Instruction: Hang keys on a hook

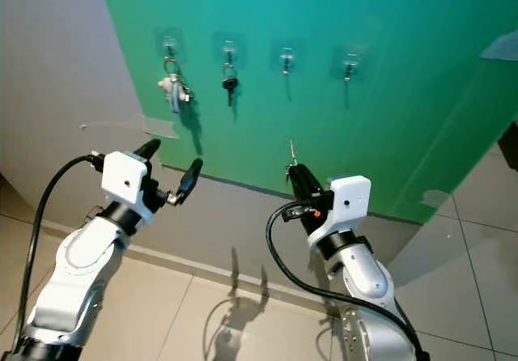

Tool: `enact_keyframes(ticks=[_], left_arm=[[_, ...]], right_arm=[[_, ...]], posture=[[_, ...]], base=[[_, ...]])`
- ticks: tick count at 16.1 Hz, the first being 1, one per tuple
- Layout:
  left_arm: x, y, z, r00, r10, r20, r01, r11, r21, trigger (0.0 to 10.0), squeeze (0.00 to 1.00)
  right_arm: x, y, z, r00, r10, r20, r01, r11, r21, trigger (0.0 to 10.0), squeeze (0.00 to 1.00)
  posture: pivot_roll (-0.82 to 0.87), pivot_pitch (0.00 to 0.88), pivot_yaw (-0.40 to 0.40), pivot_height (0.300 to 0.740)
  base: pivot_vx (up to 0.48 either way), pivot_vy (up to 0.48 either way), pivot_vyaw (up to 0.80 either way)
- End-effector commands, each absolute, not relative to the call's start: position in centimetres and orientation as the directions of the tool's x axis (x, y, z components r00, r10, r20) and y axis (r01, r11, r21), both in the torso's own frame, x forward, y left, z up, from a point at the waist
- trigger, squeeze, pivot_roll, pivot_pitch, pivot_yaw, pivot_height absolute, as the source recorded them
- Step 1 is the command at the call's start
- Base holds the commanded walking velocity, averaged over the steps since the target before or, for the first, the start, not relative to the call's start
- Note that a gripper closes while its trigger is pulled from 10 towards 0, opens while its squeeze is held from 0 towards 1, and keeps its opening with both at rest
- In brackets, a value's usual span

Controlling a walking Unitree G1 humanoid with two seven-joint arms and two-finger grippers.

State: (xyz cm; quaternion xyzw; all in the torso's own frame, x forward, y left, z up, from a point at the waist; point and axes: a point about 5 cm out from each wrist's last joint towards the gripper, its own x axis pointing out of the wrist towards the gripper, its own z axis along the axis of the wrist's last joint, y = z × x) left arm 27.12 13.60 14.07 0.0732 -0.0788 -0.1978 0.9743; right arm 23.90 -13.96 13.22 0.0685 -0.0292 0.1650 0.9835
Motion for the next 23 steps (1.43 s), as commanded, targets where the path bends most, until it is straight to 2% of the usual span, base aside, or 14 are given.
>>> enact_keyframes(ticks=[1, 4, 16, 23], left_arm=[[27.4, 13.8, 14.2, 0.917, -0.377, 0.127, 0.352, 0.918, 0.182, 10.0, 0.00], [27.2, 13.5, 14.3, 0.910, -0.391, 0.138, 0.369, 0.915, 0.162, 10.0, 0.00], [25.6, 13.9, 13.6, 0.910, -0.401, 0.107, 0.383, 0.911, 0.151, 10.0, 0.00], [24.8, 13.5, 13.6, 0.882, -0.460, 0.107, 0.443, 0.884, 0.146, 10.0, 0.00]], right_arm=[[24.2, -14.2, 13.4, 0.947, 0.314, 0.076, -0.321, 0.939, 0.127, 10.0, 0.00], [24.2, -13.6, 13.4, 0.933, 0.352, 0.073, -0.359, 0.923, 0.136, 10.0, 0.00], [23.3, -13.5, 13.7, 0.893, 0.444, 0.079, -0.450, 0.886, 0.113, 10.0, 0.00], [21.9, -13.5, 13.9, 0.852, 0.513, 0.107, -0.523, 0.845, 0.113, 10.0, 0.00]], posture=[[-0.09, 0.000, 0.049, 0.740], [-0.09, 0.000, 0.044, 0.740], [-0.08, 0.000, 0.032, 0.740], [-0.08, 0.000, 0.037, 0.740]], base=[[0.000, 0.000, 0.00], [0.000, 0.000, -0.17], [0.297, 0.000, -0.05], [0.000, 0.000, 0.00]])
